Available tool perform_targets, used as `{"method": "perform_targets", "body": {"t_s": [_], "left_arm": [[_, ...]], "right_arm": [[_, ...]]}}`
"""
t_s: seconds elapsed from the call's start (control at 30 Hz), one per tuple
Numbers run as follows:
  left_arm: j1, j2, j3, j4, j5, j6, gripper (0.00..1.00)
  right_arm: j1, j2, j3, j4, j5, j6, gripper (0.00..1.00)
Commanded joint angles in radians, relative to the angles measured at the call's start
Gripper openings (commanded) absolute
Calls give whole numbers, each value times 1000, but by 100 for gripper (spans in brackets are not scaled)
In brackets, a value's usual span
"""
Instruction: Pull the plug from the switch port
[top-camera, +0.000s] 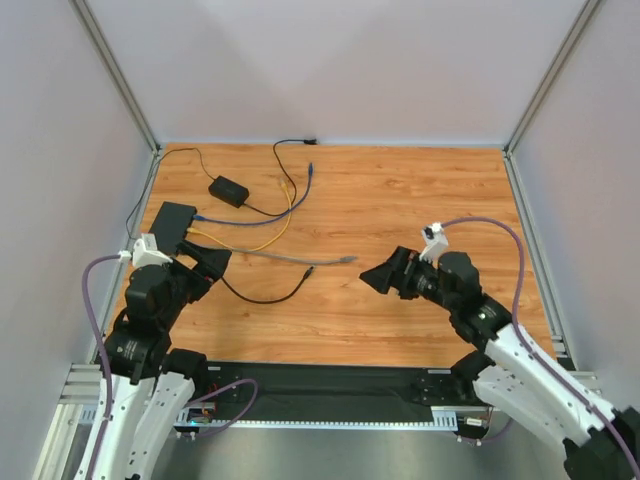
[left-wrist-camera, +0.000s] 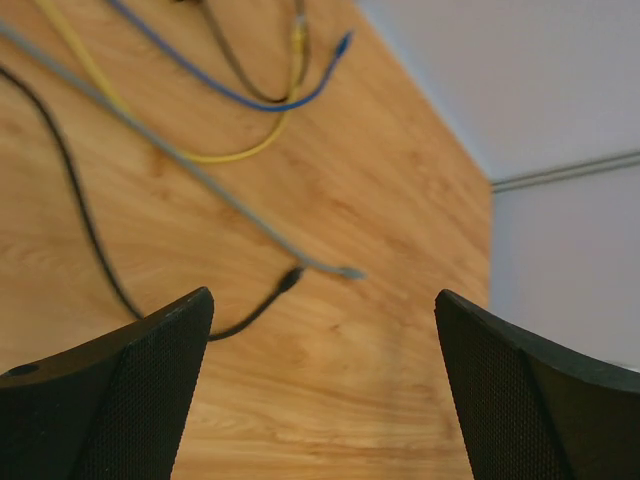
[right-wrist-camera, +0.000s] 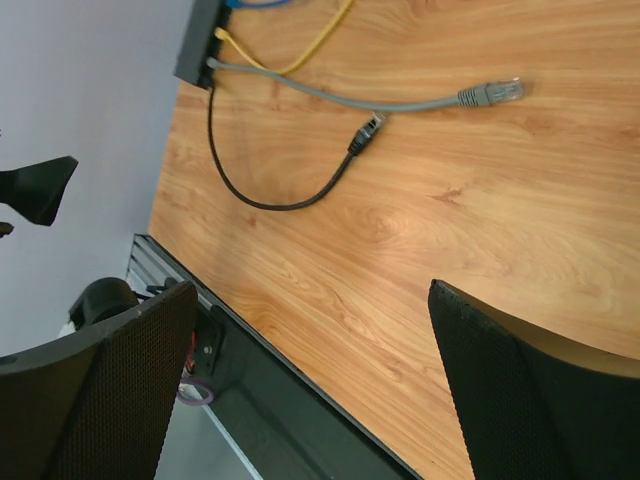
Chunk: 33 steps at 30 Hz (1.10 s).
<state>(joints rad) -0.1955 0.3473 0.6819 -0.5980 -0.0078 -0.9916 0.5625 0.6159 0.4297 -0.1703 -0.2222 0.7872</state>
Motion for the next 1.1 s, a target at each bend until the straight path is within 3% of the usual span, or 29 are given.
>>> {"method": "perform_targets", "body": {"t_s": [0.0, 0.13, 0.27, 0.5, 0.7, 0.97, 1.07], "left_arm": [[5, 35, 47, -264, -110, 91, 100], [5, 4, 56, -221, -77, 221, 100], [5, -10, 70, -242, -63, 272, 100], [5, 97, 181, -393, -98, 304, 95], [5, 185, 214, -333, -301, 303, 89], [34, 524, 229, -158, -481, 243, 84], [143, 692, 316, -140, -497, 205, 84]], "right_arm": [[4, 208, 127, 5, -74, -88, 100], [4, 457, 201, 152, -240, -72, 100], [42, 750, 365, 256, -269, -69, 100], [238, 1148, 825, 184, -152, -200, 97], [286, 1456, 1239, 187, -187, -278, 92], [287, 1734, 1581, 141, -218, -368, 90], [284, 1768, 1610, 149, -235, -378, 90]]}}
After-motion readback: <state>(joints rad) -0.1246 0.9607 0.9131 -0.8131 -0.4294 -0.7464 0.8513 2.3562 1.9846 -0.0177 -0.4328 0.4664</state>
